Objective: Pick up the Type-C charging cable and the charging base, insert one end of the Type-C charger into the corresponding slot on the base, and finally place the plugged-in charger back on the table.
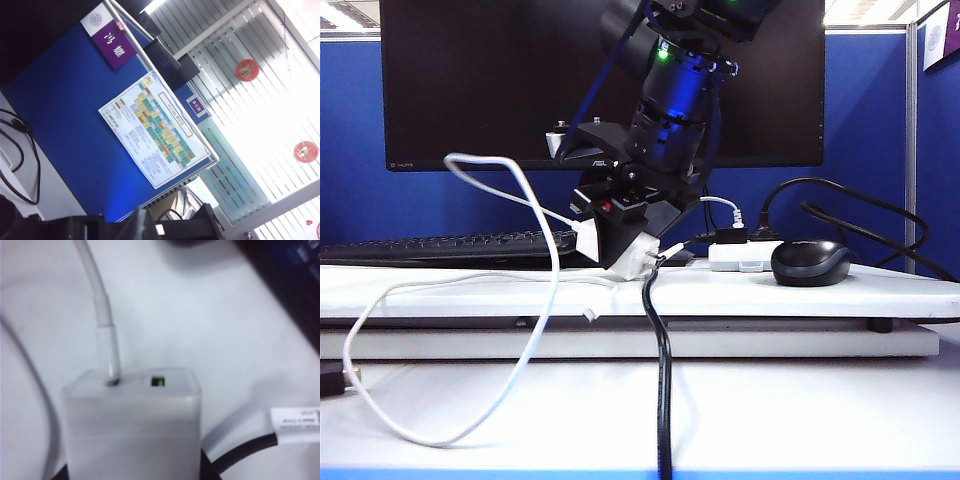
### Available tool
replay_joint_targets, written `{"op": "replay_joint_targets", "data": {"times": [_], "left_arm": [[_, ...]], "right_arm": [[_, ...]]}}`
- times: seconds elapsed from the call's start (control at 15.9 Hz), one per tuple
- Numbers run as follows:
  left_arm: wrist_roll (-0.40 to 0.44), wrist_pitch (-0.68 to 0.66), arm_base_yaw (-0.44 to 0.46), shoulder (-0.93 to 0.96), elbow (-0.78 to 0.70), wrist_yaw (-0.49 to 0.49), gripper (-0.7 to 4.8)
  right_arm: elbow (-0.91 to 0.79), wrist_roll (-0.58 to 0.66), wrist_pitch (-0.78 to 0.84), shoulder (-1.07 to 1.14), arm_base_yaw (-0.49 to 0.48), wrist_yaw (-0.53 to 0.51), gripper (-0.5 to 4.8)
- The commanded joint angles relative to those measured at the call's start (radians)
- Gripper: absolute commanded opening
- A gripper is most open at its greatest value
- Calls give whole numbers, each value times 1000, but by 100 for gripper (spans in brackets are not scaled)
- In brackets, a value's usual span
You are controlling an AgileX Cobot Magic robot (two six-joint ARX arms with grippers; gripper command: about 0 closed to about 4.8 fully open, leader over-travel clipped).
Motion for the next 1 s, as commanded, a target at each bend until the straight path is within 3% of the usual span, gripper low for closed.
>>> {"op": "replay_joint_targets", "data": {"times": [0.06,0.13,0.19,0.25,0.31,0.38,0.63,0.75,0.82,1.0], "left_arm": [[-2,13,0,-6,5,3,-6],[-2,13,0,-6,5,3,-6],[-1,13,0,-6,5,3,-6],[-1,13,0,-6,5,3,-6],[-1,13,0,-8,5,3,-6],[21,16,0,-24,6,1,-6],[78,12,0,-101,6,-48,-6],[159,-13,0,-181,6,-93,-6],[222,-53,0,-229,6,-137,-6],[502,-309,0,-447,5,-397,-6]], "right_arm": [[6,2,30,11,0,-29,351],[18,2,27,11,1,-29,356],[157,3,-5,-42,14,-29,355],[183,3,-6,-78,16,-27,325],[202,3,-6,-111,17,-25,244],[230,3,-5,-226,17,4,1],[230,4,-61,-501,17,28,-1],[230,68,-117,-708,17,27,-1],[230,101,-158,-811,17,28,-1],[216,96,-324,-1071,14,73,-1]]}}
